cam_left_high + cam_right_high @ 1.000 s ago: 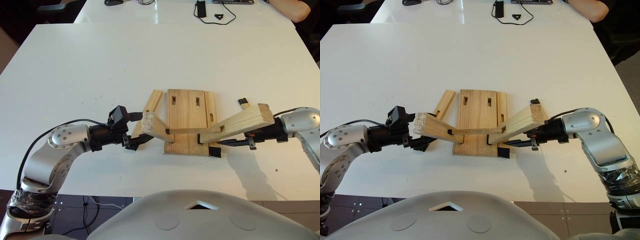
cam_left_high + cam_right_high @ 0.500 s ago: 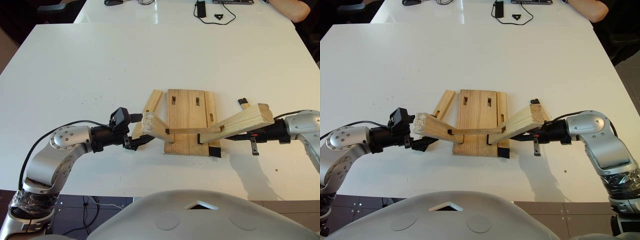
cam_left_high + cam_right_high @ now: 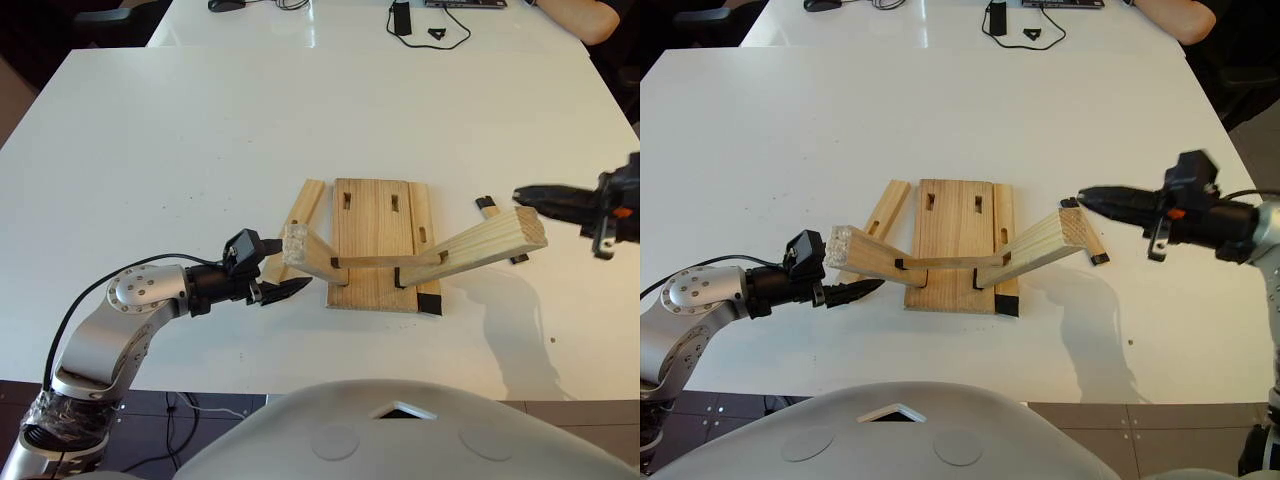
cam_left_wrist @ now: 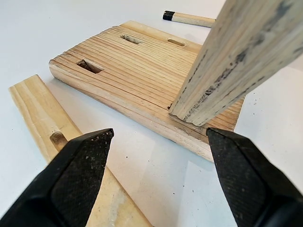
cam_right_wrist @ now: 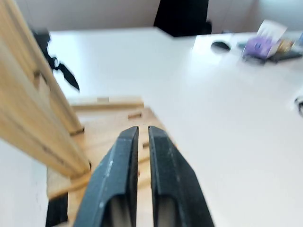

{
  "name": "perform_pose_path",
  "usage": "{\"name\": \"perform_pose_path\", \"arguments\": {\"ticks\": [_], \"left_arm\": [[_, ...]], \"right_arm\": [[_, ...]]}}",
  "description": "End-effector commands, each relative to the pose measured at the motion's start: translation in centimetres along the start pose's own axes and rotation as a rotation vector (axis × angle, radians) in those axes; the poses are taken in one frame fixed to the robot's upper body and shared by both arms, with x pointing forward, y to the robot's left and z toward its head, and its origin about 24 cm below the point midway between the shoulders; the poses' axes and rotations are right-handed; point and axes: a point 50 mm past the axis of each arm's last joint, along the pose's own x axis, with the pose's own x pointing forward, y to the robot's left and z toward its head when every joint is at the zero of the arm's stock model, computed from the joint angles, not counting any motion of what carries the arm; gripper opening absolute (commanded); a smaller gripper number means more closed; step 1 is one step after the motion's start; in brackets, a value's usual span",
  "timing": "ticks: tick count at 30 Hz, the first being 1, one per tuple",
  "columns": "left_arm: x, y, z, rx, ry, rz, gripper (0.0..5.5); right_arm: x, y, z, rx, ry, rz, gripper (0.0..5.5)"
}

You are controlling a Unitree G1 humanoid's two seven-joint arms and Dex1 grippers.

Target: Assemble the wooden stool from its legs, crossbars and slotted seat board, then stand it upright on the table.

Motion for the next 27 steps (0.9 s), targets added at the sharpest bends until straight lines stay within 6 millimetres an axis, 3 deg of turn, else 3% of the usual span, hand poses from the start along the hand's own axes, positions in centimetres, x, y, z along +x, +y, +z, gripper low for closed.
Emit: {"name": "perform_pose_path", "arguments": {"ticks": [1,4,7,9,13,15,27], "left_arm": [[0.0,0.2,0.0,0.008,0.012,0.011,3.64],[0.0,0.2,0.0,0.009,0.012,0.01,3.64],[0.1,0.1,0.0,0.006,0.013,0.013,3.64],[0.1,0.1,-0.1,0.004,0.014,0.015,3.64],[0.4,0.0,-0.1,0.001,0.011,0.011,3.64],[0.4,0.0,-0.2,0.0,0.015,0.006,3.64],[1.1,-0.2,0.4,0.016,0.011,-0.014,3.64]], "right_arm": [[0.0,0.9,4.6,0.024,-0.311,0.074,0.37],[0.3,2.1,6.3,0.036,-0.408,0.139,0.37],[1.1,3.1,6.5,0.051,-0.396,0.184,0.37],[2.0,3.6,5.5,0.08,-0.35,0.209,0.37],[4.9,5.3,0.1,0.096,-0.066,0.234,0.37],[5.5,6.1,-1.7,0.093,0.016,0.259,0.37],[7.0,6.0,-3.0,0.022,0.065,0.257,0.37]]}}
